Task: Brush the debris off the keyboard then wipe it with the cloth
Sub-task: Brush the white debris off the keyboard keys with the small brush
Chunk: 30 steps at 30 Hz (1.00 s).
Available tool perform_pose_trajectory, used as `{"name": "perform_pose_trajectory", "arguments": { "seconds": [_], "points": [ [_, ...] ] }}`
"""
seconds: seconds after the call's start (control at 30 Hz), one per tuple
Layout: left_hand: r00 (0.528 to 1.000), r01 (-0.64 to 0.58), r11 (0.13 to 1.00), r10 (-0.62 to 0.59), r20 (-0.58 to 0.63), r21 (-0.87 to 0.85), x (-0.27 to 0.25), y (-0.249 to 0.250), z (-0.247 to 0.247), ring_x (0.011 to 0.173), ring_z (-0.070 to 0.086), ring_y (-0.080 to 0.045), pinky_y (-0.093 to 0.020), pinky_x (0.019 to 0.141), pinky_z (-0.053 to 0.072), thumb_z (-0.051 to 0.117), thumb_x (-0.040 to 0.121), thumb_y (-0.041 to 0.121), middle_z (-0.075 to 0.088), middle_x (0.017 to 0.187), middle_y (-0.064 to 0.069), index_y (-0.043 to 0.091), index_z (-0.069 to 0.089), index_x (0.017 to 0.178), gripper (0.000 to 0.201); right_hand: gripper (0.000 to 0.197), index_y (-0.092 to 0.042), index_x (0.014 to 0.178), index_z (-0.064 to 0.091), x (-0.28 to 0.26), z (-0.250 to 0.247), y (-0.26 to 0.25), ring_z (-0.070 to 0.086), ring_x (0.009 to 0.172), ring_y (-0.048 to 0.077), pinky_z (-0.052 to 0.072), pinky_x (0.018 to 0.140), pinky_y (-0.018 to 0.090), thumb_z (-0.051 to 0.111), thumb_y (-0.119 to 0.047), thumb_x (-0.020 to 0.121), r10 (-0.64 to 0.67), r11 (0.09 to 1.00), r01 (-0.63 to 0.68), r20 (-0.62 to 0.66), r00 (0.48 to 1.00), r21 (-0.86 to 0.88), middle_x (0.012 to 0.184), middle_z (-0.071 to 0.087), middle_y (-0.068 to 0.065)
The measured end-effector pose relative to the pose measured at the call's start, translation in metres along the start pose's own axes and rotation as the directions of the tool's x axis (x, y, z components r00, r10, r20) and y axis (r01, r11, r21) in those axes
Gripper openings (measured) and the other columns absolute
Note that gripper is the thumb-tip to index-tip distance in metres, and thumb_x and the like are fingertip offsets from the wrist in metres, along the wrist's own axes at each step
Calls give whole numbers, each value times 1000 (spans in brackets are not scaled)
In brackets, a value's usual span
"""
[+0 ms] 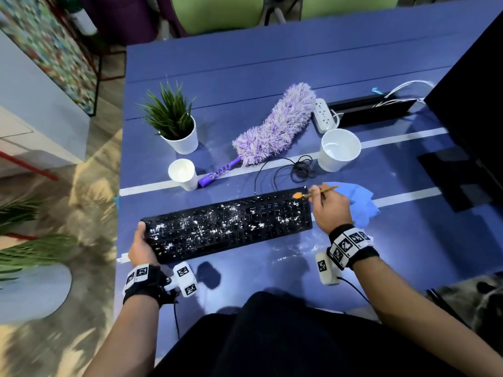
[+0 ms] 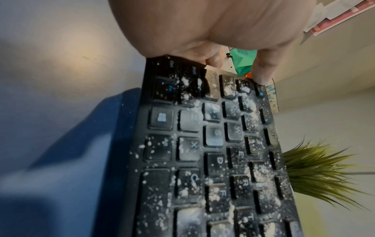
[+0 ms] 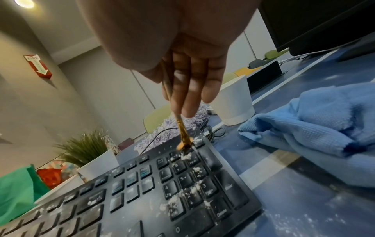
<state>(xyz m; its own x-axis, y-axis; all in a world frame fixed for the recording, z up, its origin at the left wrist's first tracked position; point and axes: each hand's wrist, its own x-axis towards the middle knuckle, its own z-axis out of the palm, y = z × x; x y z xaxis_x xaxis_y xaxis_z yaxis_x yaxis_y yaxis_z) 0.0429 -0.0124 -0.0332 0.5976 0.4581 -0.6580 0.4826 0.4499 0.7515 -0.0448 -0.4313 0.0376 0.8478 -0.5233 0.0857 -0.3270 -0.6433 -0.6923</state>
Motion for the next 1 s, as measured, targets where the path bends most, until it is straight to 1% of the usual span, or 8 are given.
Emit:
{"name": "perform_pose_trajectory", "arguments": {
  "seconds": [0.07,0.2,0.27,0.37,0.53,0.73,0.9,1.0],
  "points": [
    [1000,-14,1000,15,-15,15,-7,1,3,85,72,-27,-46,82,59,84,50,56,75,99,-5,14,73,97,64,58,-16,90,64,-4,-1,3,69,81,32,55,76,44,24,-59,94,20,1000,-20,-11,1000,3,78,71,9],
    [1000,3,1000,-3,-18,3,-1,-4,0,89,73,-29,-50,81,59,86,49,56,77,97,-5,14,74,94,63,45,-15,95,65,-3,-6,1,68,80,29,53,76,39,31,-45,96,-35,999,35,19,999,-12,80,72,8],
    [1000,-4,1000,4,5,-7,-4,-4,0,85,74,-29,-50,73,60,85,51,57,77,96,-5,15,74,94,61,50,-15,92,65,-3,-7,3,68,82,32,53,79,42,29,-50,94,2,1000,-1,36,999,-24,80,72,9],
    [1000,-1,1000,1,5,3,-12,-3,4,71,72,-24,-38,59,58,81,59,54,75,90,-3,15,72,95,54,48,-18,92,64,-2,-7,3,68,81,30,53,80,43,30,-51,95,35,999,-35,2,999,10,80,72,7],
    [1000,12,1000,-12,12,-14,-5,-2,0,86,74,-32,-58,79,58,86,47,58,77,96,-6,14,75,100,70,49,-17,95,67,-5,-5,-5,68,83,26,55,80,40,32,-51,95,-42,999,41,72,997,13,81,72,5],
    [1000,-2,1000,2,-5,-14,-7,-1,1,83,73,-26,-49,87,58,84,50,54,76,94,-4,14,73,90,58,43,-6,92,66,5,-10,-2,65,86,39,51,79,43,38,-38,100,35,994,-36,-14,999,-105,83,71,18],
    [1000,1,999,-3,-27,-52,-8,-3,2,78,71,-26,-52,84,59,86,47,51,76,88,-4,13,74,84,54,47,-9,92,65,5,-10,2,66,85,35,52,80,43,35,-44,98,39,996,-34,60,997,-79,80,72,12],
    [999,-1,998,-2,-39,-66,-9,-3,2,78,71,-26,-52,84,59,87,46,50,76,89,-5,11,74,85,56,35,-12,93,65,8,-15,1,67,83,29,50,80,34,40,-36,102,70,997,-69,19,997,-39,79,72,7]
  ]
}}
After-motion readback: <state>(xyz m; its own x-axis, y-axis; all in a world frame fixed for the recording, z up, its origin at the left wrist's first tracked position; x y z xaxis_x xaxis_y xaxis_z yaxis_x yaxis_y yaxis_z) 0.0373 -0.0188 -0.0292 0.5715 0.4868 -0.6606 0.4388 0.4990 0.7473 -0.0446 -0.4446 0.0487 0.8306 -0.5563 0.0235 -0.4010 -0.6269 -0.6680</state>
